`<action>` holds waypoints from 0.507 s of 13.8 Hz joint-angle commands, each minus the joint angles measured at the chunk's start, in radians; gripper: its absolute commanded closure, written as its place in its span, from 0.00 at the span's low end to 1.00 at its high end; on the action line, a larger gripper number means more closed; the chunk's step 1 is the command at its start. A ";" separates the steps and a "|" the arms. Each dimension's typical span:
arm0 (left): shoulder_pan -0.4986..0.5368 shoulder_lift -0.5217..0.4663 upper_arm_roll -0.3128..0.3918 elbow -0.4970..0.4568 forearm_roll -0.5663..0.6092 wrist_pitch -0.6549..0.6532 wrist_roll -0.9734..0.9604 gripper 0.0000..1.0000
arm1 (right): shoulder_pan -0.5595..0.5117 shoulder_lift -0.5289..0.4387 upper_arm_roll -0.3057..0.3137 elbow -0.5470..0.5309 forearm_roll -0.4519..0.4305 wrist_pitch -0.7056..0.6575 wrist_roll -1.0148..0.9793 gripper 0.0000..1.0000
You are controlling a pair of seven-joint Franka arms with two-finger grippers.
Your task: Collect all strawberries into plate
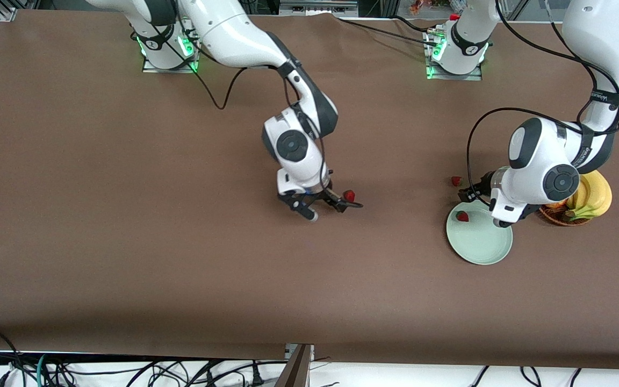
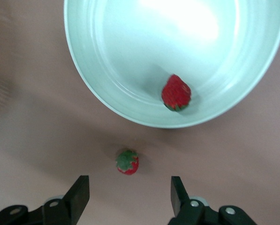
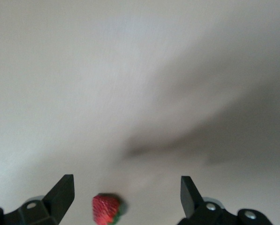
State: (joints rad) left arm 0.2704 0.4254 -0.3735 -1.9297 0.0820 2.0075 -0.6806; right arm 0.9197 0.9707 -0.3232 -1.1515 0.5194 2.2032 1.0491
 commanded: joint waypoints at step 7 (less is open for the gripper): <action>-0.124 0.047 -0.205 -0.006 -0.104 0.227 -0.189 0.21 | -0.225 -0.138 -0.203 0.016 -0.019 -0.548 -0.714 0.00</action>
State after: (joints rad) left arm 0.2339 0.4318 -0.5670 -1.9368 -0.0184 2.1362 -0.7920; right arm 0.6970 0.8473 -0.4768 -1.1318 0.5111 1.7343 0.4452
